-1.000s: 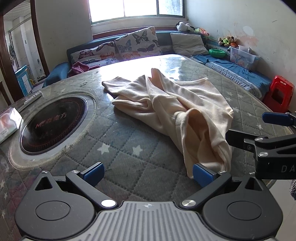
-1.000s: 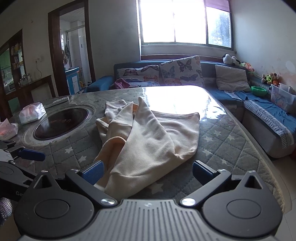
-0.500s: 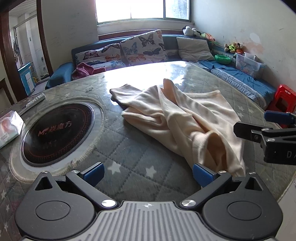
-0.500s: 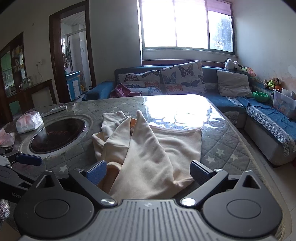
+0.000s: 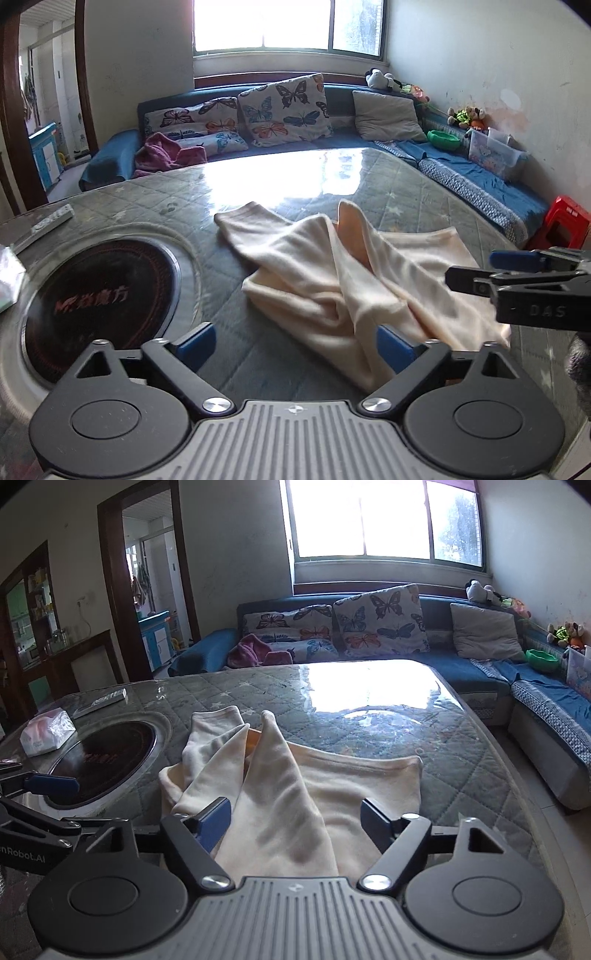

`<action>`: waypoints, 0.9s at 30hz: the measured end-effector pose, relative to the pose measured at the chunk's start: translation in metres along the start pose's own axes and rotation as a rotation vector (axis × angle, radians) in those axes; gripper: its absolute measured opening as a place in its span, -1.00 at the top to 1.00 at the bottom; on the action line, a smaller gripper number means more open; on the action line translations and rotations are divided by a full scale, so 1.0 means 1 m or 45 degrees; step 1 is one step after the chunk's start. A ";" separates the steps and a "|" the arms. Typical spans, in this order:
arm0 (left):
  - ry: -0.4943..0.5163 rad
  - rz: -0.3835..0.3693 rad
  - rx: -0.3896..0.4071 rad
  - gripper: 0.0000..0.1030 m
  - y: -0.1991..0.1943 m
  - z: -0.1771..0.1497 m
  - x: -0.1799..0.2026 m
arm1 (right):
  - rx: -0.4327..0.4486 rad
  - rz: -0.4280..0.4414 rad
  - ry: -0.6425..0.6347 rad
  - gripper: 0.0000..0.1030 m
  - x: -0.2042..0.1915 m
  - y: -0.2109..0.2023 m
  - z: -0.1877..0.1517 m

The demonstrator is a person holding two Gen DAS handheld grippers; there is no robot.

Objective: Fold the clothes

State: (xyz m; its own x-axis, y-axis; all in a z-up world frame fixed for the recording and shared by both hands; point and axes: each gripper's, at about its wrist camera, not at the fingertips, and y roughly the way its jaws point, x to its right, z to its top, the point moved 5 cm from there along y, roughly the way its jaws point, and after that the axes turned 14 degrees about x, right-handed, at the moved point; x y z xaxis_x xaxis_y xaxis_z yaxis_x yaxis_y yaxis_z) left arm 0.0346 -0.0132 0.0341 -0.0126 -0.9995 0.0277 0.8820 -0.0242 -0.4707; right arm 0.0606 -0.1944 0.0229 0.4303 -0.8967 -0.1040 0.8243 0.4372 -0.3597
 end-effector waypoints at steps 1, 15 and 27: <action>-0.004 -0.008 -0.001 -0.68 0.005 0.003 0.000 | -0.007 0.005 0.000 -0.42 0.001 0.006 0.002; -0.025 -0.123 -0.015 -0.13 0.074 0.033 0.006 | -0.105 0.136 0.066 -0.16 0.006 0.086 0.012; -0.027 -0.179 -0.065 0.20 0.100 0.033 0.011 | -0.183 0.181 0.126 0.50 0.011 0.118 -0.004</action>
State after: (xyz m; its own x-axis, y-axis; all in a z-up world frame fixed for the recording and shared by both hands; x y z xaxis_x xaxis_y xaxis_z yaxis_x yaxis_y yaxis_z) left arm 0.1385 -0.0255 0.0159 -0.1239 -0.9856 0.1147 0.8473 -0.1652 -0.5048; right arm 0.1611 -0.1531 -0.0239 0.4942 -0.8323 -0.2513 0.6940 0.5517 -0.4626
